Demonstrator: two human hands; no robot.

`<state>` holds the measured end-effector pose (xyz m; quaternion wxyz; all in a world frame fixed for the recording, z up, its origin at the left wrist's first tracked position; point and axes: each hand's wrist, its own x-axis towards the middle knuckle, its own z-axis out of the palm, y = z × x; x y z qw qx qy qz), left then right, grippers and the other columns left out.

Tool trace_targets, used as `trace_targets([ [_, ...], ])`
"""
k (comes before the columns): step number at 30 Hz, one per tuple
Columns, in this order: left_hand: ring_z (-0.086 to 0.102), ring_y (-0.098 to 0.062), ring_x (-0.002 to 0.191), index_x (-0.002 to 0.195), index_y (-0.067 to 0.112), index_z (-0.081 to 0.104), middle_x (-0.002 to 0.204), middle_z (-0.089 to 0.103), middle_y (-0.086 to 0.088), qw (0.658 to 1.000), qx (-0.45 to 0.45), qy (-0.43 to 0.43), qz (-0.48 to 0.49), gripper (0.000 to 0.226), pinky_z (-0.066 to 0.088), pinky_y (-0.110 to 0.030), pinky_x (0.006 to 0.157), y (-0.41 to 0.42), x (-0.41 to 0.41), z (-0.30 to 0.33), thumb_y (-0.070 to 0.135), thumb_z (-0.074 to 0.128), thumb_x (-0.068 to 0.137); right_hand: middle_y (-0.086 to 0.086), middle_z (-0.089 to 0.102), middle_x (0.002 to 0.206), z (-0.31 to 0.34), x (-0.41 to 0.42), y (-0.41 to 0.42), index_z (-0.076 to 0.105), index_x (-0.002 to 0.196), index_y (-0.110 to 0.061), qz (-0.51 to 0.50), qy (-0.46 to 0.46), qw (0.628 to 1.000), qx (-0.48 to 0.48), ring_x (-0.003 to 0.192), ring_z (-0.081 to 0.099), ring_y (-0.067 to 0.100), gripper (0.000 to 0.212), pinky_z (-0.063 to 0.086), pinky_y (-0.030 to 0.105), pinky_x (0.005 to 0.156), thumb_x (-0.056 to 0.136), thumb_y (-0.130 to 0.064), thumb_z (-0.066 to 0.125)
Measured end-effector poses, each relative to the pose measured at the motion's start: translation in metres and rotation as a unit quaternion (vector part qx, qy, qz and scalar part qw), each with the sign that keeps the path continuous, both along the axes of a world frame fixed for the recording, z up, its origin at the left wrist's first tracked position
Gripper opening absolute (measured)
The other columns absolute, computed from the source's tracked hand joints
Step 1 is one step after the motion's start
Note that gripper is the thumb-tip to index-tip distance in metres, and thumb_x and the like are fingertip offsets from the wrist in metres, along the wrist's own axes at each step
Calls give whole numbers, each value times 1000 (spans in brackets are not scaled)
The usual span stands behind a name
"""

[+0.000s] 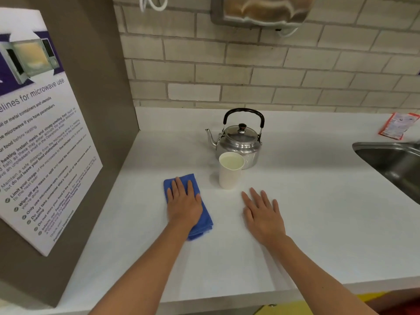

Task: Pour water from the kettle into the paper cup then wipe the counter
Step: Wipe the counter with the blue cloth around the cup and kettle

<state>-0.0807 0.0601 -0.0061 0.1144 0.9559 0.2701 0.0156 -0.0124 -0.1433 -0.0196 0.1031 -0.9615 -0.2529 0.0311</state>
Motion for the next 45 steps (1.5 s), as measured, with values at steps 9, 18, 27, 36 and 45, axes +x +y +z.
trace_targets([
  [9, -8, -28, 144, 145, 14, 0, 155, -7, -17, 995, -7, -41, -86, 56, -6, -39, 117, -8, -23, -22, 37, 18, 97, -9, 3, 160, -3, 2, -3, 8, 149, -37, 9, 1, 1000, -5, 147, -4, 18, 51, -1, 43, 119, 99, -37, 19],
  [18, -1, -29, 144, 145, 11, 5, 156, 1, -16, 999, -2, -33, -40, 52, -1, -41, 118, 8, 26, -6, 31, 17, 98, -8, 3, 161, -4, 2, -1, 7, 149, -37, 3, 4, 1000, -4, 147, -5, 18, 52, -3, 43, 119, 98, -37, 18],
  [27, -1, -27, 144, 145, 11, 5, 156, 0, -16, 997, 1, -57, -51, 52, -1, -38, 117, 44, -1, -23, 31, 18, 98, -11, 5, 160, -6, 2, -2, 11, 148, -40, 0, 3, 1000, 21, 147, -5, 16, 52, -2, 42, 119, 97, -37, 20],
  [36, 12, -32, 142, 143, 5, 15, 154, 13, -21, 998, 31, -35, -47, 51, 10, -44, 118, 59, 80, -3, 26, 22, 98, -13, 5, 160, -5, 2, -1, 11, 148, -42, -6, 0, 1000, 26, 147, -5, 14, 52, -3, 41, 119, 97, -37, 22],
  [45, 5, -29, 144, 145, 9, 9, 155, 5, -18, 991, 11, -38, -128, 51, 4, -38, 119, 60, 67, -16, 28, 19, 99, -13, 3, 160, -4, 2, -2, 9, 148, -42, -1, 4, 1000, 21, 147, -6, 14, 52, -3, 41, 120, 98, -37, 21],
])
